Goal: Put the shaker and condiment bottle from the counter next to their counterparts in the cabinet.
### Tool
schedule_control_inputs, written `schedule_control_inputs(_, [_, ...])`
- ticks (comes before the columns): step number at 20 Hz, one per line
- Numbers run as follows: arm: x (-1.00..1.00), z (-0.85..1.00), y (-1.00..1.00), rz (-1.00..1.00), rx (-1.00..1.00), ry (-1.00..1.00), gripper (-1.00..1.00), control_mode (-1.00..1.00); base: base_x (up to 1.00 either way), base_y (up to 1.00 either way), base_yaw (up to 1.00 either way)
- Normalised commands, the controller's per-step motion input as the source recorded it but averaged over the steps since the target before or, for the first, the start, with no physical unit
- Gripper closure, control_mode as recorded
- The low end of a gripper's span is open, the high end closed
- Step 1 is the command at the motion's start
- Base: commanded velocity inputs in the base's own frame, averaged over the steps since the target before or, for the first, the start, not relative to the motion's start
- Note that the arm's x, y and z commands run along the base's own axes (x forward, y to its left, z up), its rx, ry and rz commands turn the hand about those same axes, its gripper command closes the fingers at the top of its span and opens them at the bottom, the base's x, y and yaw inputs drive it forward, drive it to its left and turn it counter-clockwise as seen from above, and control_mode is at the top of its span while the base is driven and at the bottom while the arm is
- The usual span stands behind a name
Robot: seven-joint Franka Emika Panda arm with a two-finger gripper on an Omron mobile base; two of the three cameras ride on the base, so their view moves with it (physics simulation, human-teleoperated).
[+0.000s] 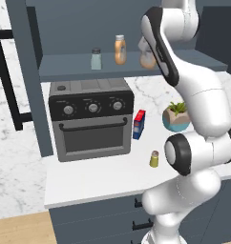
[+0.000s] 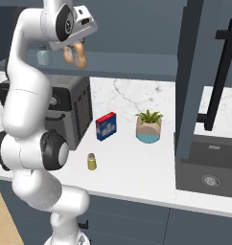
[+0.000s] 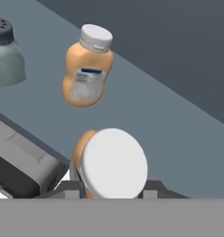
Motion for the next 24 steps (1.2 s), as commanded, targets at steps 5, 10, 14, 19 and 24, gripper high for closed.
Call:
schedule_control_inputs(5, [0.37, 0.0, 0.19, 0.0, 0.0, 0.06, 1.0, -1.0, 0.0, 0.0, 0.0])
schedule_control_inputs(10, [0.45, 0.0, 0.14, 0.0, 0.0, 0.08, 1.0, -1.0, 0.0, 0.0, 0.0])
schedule_control_inputs(14, [0.21, 0.0, 0.23, 0.0, 0.0, 0.05, 1.0, -1.0, 0.0, 0.0, 0.0])
schedule_control_inputs(19, [0.15, 0.0, 0.24, 0.0, -0.01, 0.06, 1.0, -1.0, 0.0, 0.0, 0.0])
schedule_control_inputs(24, [0.11, 0.0, 0.12, 0.0, 0.0, 0.07, -1.0, -1.0, 0.0, 0.0, 0.0])
